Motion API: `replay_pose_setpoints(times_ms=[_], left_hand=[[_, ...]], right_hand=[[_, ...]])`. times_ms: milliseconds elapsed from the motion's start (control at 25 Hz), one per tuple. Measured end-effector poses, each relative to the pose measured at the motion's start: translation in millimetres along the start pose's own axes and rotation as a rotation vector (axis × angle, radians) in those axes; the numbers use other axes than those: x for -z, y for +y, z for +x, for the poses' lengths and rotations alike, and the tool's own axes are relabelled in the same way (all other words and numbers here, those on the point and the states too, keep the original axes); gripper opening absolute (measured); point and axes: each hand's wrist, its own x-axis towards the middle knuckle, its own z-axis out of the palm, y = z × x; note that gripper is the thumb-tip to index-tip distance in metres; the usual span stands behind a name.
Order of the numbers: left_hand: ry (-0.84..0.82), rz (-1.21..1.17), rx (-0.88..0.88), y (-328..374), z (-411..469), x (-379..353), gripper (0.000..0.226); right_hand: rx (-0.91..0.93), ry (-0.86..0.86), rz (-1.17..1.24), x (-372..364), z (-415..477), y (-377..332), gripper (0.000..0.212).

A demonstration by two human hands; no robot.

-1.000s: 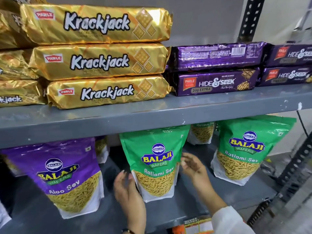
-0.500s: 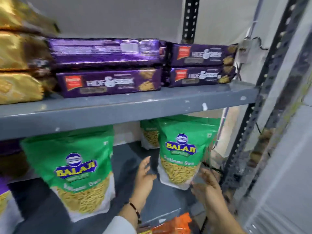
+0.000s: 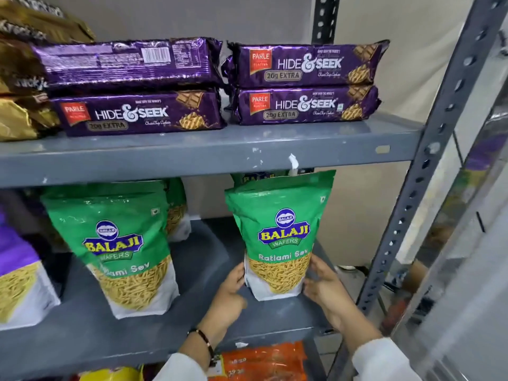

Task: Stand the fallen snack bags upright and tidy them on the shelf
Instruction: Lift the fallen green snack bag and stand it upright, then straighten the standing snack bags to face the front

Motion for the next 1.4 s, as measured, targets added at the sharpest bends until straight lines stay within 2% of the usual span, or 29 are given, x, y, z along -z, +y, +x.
replay_pose_setpoints(times_ms=[160, 680, 880, 1040, 1400], left_hand=[[0.008, 0.043, 0.001, 2, -5, -2, 0.087], [0.048, 0.006, -0.006, 21, -16, -17, 0.079], [0.254, -0.039, 0.035, 7, -17, -19, 0.081], [0.203, -0.054, -0.081, 17, -30, -42, 0.077], [0.228, -0.061, -0.035, 26, -31, -44, 0.061]], right_hand=[[-0.028, -0.019, 0.0, 7, 9, 11, 0.067], [-0.042, -0.018, -0.022, 10, 8, 19, 0.064], [-0.038, 0.024, -0.018, 8, -9, 26, 0.081], [-0.004, -0.034, -0.069, 0, -19, 30, 0.089], [-0.042, -0.043, -0.106, 5, -13, 23, 0.089]])
